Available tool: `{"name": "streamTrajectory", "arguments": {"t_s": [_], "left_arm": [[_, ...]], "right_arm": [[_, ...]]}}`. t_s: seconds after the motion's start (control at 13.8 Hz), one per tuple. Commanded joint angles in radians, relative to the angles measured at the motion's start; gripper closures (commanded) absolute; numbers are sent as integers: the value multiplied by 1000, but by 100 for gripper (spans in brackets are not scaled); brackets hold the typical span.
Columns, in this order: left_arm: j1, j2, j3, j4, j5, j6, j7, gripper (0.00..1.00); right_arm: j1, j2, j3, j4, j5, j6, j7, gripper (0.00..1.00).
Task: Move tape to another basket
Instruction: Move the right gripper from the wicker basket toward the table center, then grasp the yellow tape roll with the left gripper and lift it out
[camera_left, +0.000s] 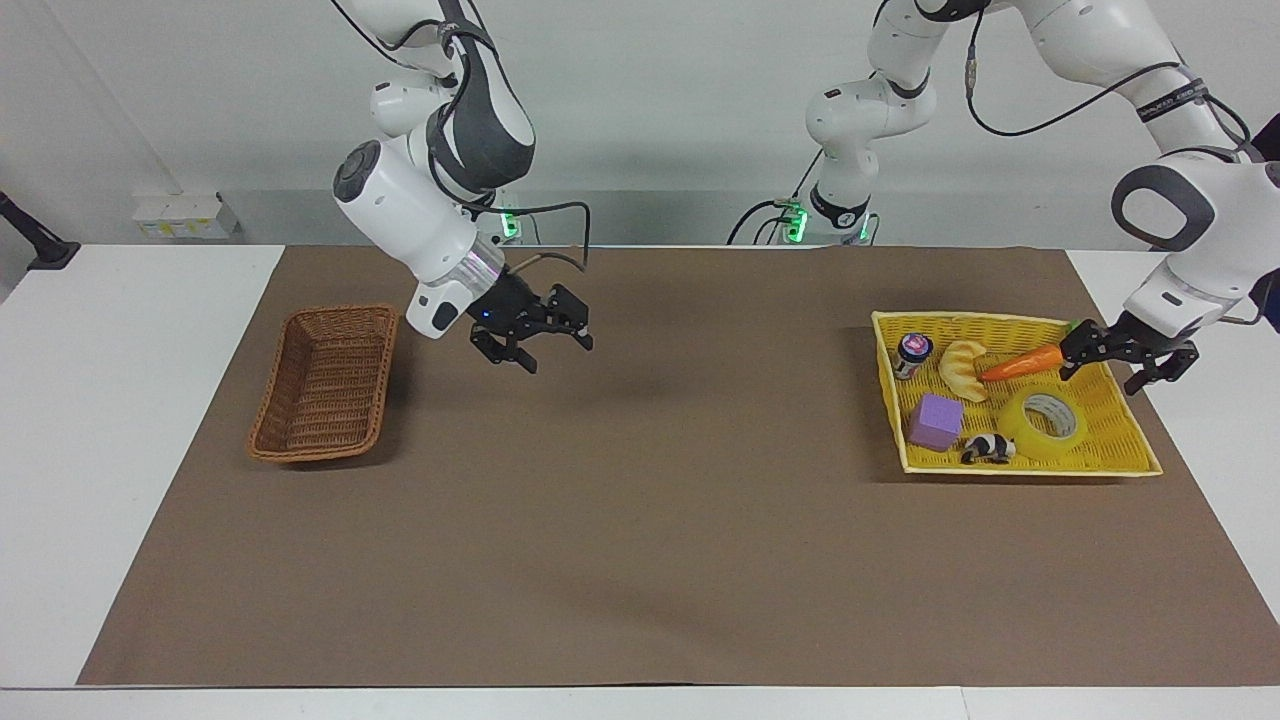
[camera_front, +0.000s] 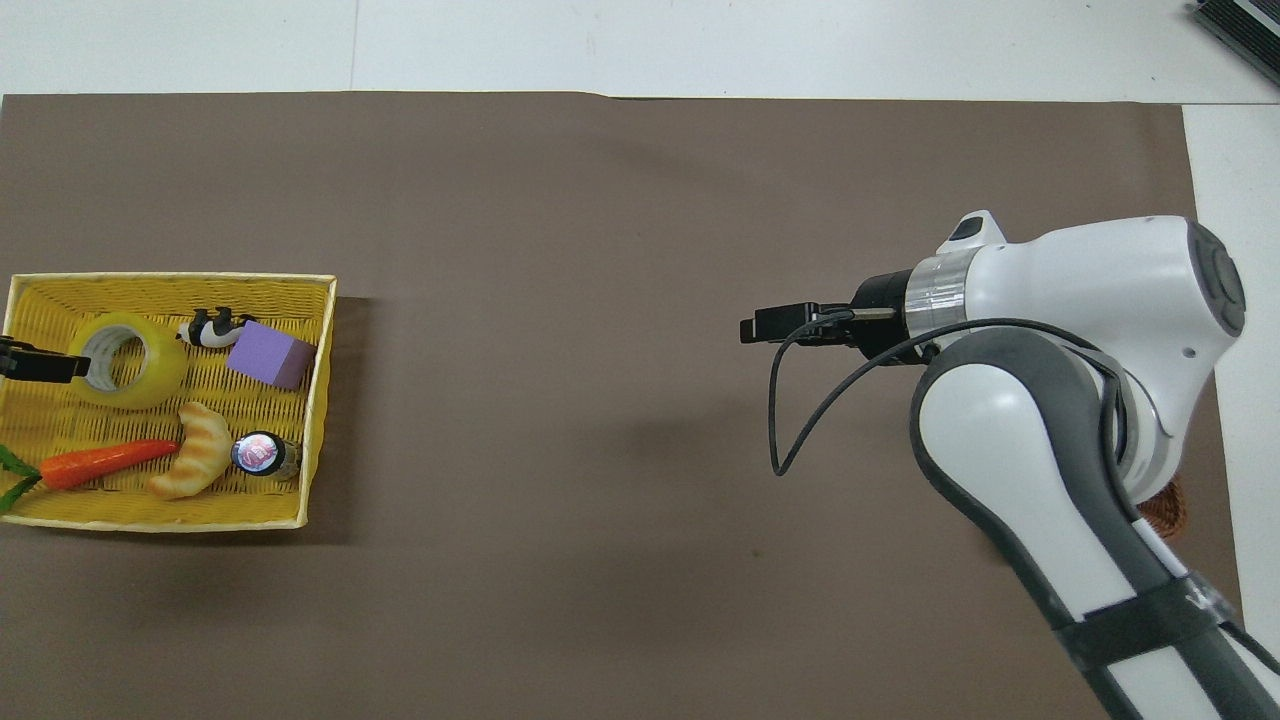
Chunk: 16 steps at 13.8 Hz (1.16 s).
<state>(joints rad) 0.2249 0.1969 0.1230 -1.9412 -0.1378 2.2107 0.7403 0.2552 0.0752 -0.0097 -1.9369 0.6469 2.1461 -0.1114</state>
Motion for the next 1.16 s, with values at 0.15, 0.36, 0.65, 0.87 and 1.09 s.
{"name": "streamTrajectory", "arguments": {"t_s": [0.15,0.36,0.65,0.87,1.09], "left_arm": [[11,58,-8,-13,-23,119,16,0],[10,68,-8,-15,-31,124,13,13],[8,55,-8,-62,-31,138,-25,66],[8,50,-8,-76,-31,136,-32,71],[11,48,-6,-70,-31,118,-29,100]], "right_arm": [[12,-18,4,-46,31,15,-65,0],[19,-23,5,-83,31,32,-71,0],[72,-61,5,-175,103,158,-74,0],[91,-67,5,-183,111,181,-74,0],[95,-67,5,-183,120,183,-74,0]]}}
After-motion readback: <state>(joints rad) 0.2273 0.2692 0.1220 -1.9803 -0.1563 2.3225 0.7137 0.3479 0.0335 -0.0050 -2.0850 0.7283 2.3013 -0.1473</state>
